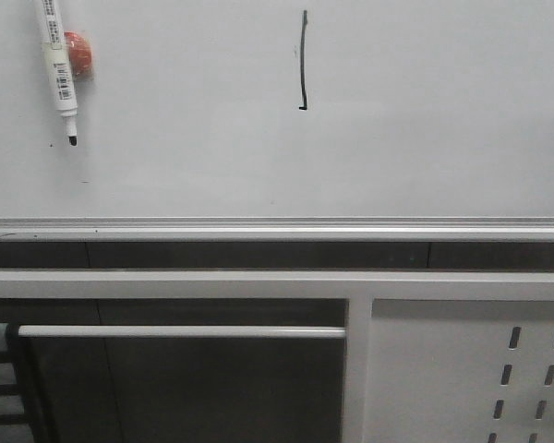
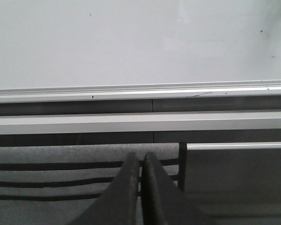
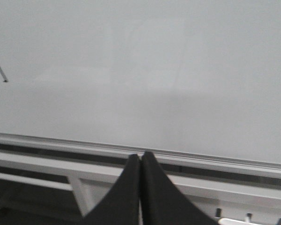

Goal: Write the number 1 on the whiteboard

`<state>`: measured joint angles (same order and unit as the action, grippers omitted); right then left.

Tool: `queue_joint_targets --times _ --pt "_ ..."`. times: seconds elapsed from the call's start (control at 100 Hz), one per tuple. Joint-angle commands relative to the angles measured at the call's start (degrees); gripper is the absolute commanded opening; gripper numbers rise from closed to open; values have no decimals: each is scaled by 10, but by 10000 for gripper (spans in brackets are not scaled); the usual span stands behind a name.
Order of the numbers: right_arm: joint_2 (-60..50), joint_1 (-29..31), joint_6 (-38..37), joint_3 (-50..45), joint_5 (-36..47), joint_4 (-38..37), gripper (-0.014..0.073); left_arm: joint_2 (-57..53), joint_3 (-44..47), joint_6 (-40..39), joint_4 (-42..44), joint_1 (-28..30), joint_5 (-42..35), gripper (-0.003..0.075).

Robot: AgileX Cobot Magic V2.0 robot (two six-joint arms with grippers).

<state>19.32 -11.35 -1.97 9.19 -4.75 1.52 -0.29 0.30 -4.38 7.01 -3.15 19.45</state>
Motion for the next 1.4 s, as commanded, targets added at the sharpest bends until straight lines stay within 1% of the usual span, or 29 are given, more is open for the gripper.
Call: queue_joint_targets --times 0.0,0.06,0.19,0.41,0.44,0.59,0.78,0.9,1.19,1.39 --pt "-31 32 -53 1 33 -68 -79 -15 13 -4 2 -6 -31 -18" --pt "-63 45 -75 -17 33 -98 -79 -15 13 -4 2 -6 -31 -18" --pt "-120 63 -78 -59 35 -127 -79 -15 13 -4 2 -6 -31 -18" --pt "-202 108 -78 -115 34 -127 -79 -15 13 -4 2 -6 -31 -18" --pt "-210 113 -78 -116 20 -127 -79 -15 13 -4 2 -6 -31 -18" --pt "-209 145 -71 -116 -6 -127 -79 -15 13 -4 3 -6 -31 -18" --pt "-209 194 -68 -116 -68 -110 -79 -15 13 -4 3 -6 -31 -18" --pt "-209 198 -65 -116 -120 -113 -79 -15 13 -4 3 -6 -31 -18" --pt "-209 198 -64 -116 -134 -111 -79 -15 13 -4 3 -6 -31 -18" --pt "-209 198 -64 -116 -129 -72 -79 -15 13 -4 3 -6 -31 -18"
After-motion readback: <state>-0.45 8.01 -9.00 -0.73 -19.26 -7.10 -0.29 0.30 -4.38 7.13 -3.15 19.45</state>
